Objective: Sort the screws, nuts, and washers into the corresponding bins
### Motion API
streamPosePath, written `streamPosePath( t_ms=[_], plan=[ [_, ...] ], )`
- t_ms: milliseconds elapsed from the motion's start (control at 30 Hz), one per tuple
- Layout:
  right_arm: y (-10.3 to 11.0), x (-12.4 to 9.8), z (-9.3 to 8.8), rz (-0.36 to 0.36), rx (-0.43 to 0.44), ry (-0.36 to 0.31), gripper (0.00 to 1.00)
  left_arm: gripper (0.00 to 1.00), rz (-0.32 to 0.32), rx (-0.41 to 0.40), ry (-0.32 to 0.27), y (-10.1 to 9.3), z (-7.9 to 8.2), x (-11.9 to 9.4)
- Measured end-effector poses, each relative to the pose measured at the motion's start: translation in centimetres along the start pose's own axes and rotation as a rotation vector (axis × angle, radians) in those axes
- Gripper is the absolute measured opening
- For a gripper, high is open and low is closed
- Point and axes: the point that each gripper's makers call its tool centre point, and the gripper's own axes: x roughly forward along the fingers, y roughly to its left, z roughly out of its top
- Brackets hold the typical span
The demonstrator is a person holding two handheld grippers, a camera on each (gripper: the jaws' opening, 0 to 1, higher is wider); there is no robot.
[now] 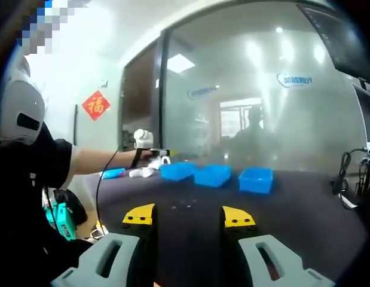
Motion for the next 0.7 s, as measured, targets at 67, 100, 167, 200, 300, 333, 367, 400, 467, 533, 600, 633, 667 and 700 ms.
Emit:
streamPosePath(
  t_ms=[67,100,167,200,300,333,367,400,467,533,600,633,667,700],
  plan=[
    [0.1,0.1,0.0,0.004,-0.002,0.001,0.37,0.31,-0.014,-0.005,-0.006,-0.4,-0.1,-0.8],
    [0.1,0.2,0.0,0.005,-0.002,0.000,0.37,0.32,-0.029,-0.015,-0.003,-0.8,-0.2,-1.3],
    [0.3,0.2,0.1,0.010,-0.001,-0.002,0.37,0.34,-0.057,-0.026,-0.005,-1.6,-0.5,-2.4],
    [0.3,0.3,0.1,0.011,-0.003,-0.003,0.37,0.34,-0.095,-0.046,-0.007,-2.6,-1.0,-3.2],
    [0.5,0.4,0.2,0.017,-0.005,-0.006,0.37,0.35,-0.141,-0.037,0.029,-3.9,-2.7,-5.1],
    [0.5,0.4,0.2,0.018,-0.004,-0.006,0.37,0.36,-0.157,-0.032,0.039,-4.3,-3.1,-5.8],
    [0.5,0.4,0.2,0.019,-0.003,-0.006,0.37,0.37,-0.169,-0.037,0.043,-4.7,-3.4,-6.6],
    [0.5,0.4,0.2,0.020,-0.007,-0.005,0.37,0.38,-0.181,-0.044,0.038,-5.1,-3.5,-7.4],
    [0.5,0.5,0.4,0.020,-0.008,-0.007,0.37,0.39,-0.208,-0.056,0.029,-5.9,-3.6,-9.0],
    [0.5,0.5,0.5,0.019,-0.007,-0.011,0.37,0.40,-0.224,-0.068,0.016,-6.6,-3.5,-10.4],
    [0.5,0.5,0.6,0.019,-0.007,-0.013,0.37,0.40,-0.246,-0.062,0.006,-7.3,-3.4,-12.2],
    [0.5,0.6,0.6,0.019,-0.008,-0.013,0.37,0.40,-0.260,-0.055,0.000,-7.4,-3.3,-13.0],
    [0.6,0.7,0.6,0.020,-0.008,-0.013,0.37,0.41,-0.266,-0.054,-0.011,-7.5,-3.2,-14.1],
    [0.7,0.8,0.7,0.023,-0.010,-0.014,0.37,0.41,-0.273,-0.071,-0.028,-7.4,-3.1,-14.8]
  ],
)
